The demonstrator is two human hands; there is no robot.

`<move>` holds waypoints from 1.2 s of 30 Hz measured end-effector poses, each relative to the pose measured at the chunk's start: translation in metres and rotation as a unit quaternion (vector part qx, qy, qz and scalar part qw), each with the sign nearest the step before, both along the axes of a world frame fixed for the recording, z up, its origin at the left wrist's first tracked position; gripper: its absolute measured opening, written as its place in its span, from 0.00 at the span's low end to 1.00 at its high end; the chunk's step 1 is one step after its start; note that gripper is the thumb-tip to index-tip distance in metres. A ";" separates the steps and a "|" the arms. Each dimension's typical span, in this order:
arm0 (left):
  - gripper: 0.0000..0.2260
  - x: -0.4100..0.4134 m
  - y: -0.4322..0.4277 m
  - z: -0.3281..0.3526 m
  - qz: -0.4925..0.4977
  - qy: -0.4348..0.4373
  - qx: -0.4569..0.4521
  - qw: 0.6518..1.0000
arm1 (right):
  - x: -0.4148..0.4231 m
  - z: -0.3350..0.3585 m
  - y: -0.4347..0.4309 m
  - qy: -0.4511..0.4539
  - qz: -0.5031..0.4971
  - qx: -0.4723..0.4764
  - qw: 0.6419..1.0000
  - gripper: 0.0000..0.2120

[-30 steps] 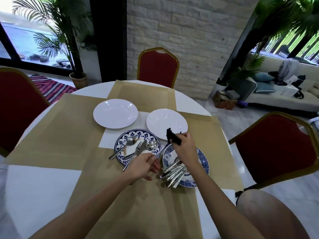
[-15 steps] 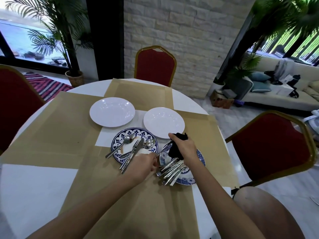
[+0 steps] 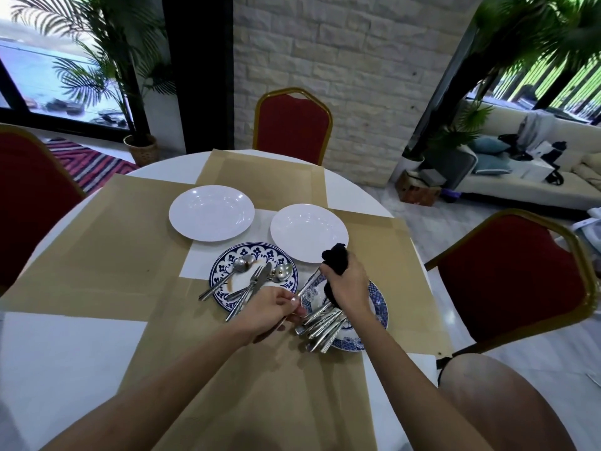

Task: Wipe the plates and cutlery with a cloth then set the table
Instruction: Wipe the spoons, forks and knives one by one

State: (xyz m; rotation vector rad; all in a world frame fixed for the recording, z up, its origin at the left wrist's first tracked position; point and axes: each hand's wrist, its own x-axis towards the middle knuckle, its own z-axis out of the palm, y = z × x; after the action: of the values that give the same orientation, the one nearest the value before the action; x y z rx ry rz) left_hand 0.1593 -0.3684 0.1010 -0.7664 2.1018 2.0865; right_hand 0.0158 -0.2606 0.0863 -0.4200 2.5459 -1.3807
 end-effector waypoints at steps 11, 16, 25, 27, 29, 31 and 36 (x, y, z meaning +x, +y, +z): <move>0.03 0.004 0.001 -0.019 0.040 0.008 -0.014 0.999 | 0.014 -0.011 0.009 0.174 0.169 0.107 0.964 0.15; 0.03 0.002 -0.003 -0.020 0.014 0.017 -0.062 0.998 | -0.002 0.000 0.014 0.175 0.091 0.156 0.968 0.14; 0.04 0.002 -0.009 -0.019 -0.022 0.028 -0.114 0.993 | 0.006 0.008 0.017 0.111 0.055 0.068 0.990 0.17; 0.04 0.003 -0.013 -0.020 -0.047 0.024 -0.159 0.986 | -0.007 0.017 0.022 0.020 0.005 0.052 0.998 0.20; 0.05 0.003 -0.017 -0.019 -0.065 0.015 -0.221 0.973 | -0.015 0.027 0.030 -0.140 0.033 0.006 0.990 0.18; 0.05 0.000 -0.023 -0.019 -0.075 0.009 -0.291 0.954 | -0.014 0.035 0.039 -0.260 0.094 -0.047 0.960 0.12; 0.06 -0.022 -0.032 -0.017 -0.057 0.029 -0.486 0.871 | -0.013 0.031 0.042 -0.234 0.058 -0.108 0.965 0.08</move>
State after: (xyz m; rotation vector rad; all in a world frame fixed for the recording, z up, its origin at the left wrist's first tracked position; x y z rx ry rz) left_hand 0.1373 -0.4008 0.0840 -0.5870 3.1027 0.8704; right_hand 0.0030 -0.2185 0.1168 -0.2354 1.9744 -1.5090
